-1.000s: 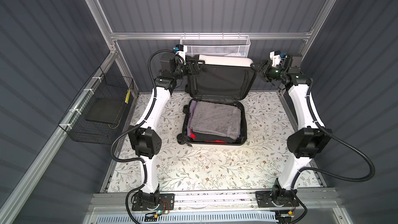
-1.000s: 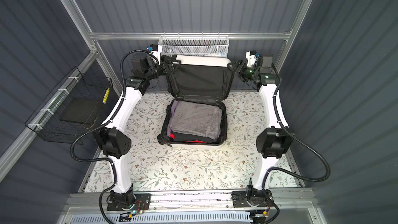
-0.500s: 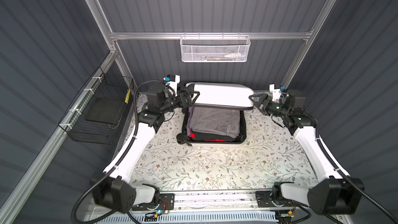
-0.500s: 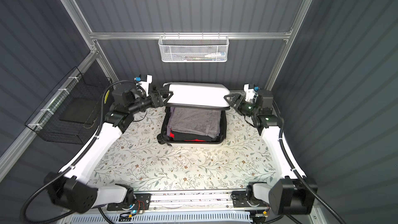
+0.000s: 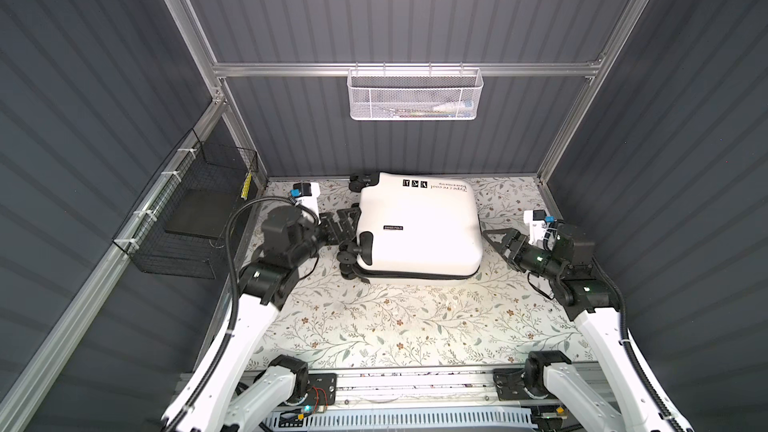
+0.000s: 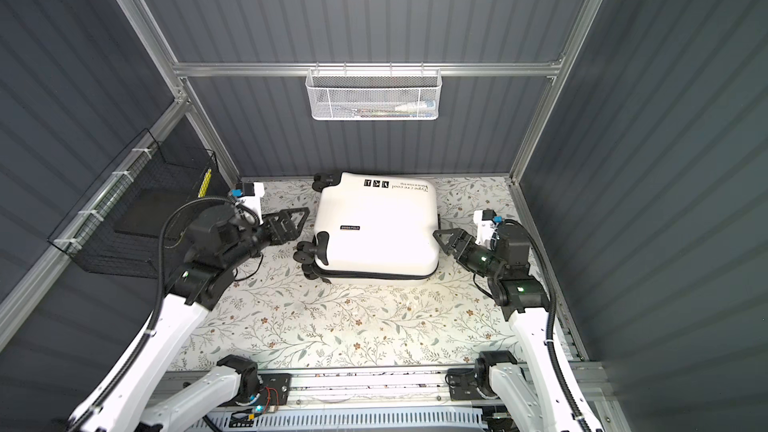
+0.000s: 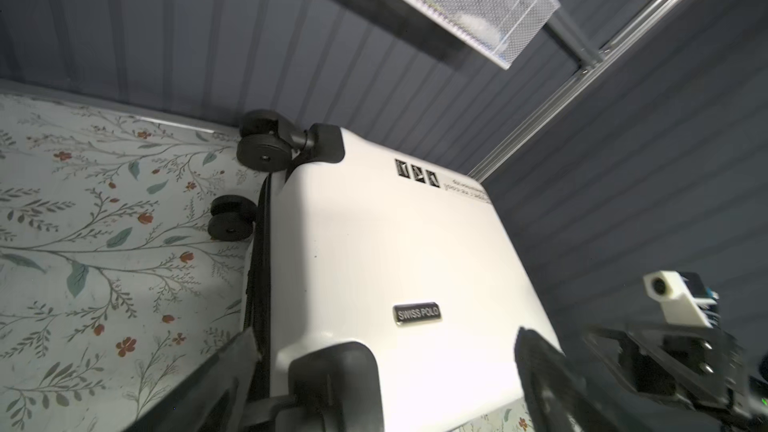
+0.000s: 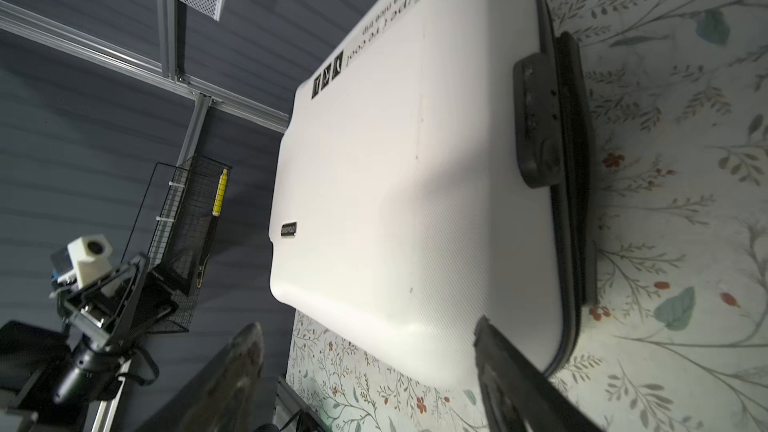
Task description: Pack the luggage
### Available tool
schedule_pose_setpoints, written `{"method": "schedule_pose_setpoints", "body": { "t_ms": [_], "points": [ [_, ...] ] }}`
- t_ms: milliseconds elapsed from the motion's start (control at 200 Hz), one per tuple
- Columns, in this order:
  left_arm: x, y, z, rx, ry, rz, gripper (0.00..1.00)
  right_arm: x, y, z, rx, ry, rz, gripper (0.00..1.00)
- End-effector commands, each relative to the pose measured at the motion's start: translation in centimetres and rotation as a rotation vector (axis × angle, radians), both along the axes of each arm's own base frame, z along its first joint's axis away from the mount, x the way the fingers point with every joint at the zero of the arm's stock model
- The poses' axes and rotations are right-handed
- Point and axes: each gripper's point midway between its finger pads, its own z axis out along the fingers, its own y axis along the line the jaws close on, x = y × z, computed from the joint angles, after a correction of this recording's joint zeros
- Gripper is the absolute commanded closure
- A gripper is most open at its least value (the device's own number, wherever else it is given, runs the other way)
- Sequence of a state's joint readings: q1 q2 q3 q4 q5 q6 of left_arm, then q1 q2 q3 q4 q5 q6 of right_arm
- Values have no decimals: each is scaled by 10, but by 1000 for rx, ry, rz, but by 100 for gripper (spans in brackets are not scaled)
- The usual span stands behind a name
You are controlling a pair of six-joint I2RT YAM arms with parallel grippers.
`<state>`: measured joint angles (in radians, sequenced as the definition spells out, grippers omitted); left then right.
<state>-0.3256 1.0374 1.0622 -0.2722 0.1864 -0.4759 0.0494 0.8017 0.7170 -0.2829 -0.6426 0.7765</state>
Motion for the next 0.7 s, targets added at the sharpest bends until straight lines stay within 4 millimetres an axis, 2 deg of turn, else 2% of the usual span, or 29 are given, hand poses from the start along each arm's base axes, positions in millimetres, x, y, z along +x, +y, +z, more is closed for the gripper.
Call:
{"method": "schedule_pose_setpoints", "body": {
  "t_ms": [0, 125, 230, 310, 410, 490, 650, 695],
  "points": [
    [32, -6, 5, 62, 2, 1, 0, -18, 6, -31, -33, 76, 26, 20],
    [69, -3, -4, 150, 29, 41, 0, -24, 1, -57, -64, 114, -9, 21],
    [89, 19, -24, 154, 85, 116, 0, -18, -16, -68, -139, 131, -98, 25],
    [96, 42, -35, 111, 122, 179, 0, -8, -34, -73, -186, 139, -186, 33],
    [95, 79, -51, 67, 187, 300, 0, 7, -53, -79, -191, 172, -256, 47],
    [90, 99, -68, 65, 246, 366, 0, 22, -61, -83, -188, 192, -268, 58],
    [72, 130, -115, 118, 397, 480, 0, 51, -54, -94, -202, 236, -173, 72],
    [67, 139, -129, 121, 438, 509, 0, 57, -51, -104, -201, 272, -146, 74]
  ]
}}
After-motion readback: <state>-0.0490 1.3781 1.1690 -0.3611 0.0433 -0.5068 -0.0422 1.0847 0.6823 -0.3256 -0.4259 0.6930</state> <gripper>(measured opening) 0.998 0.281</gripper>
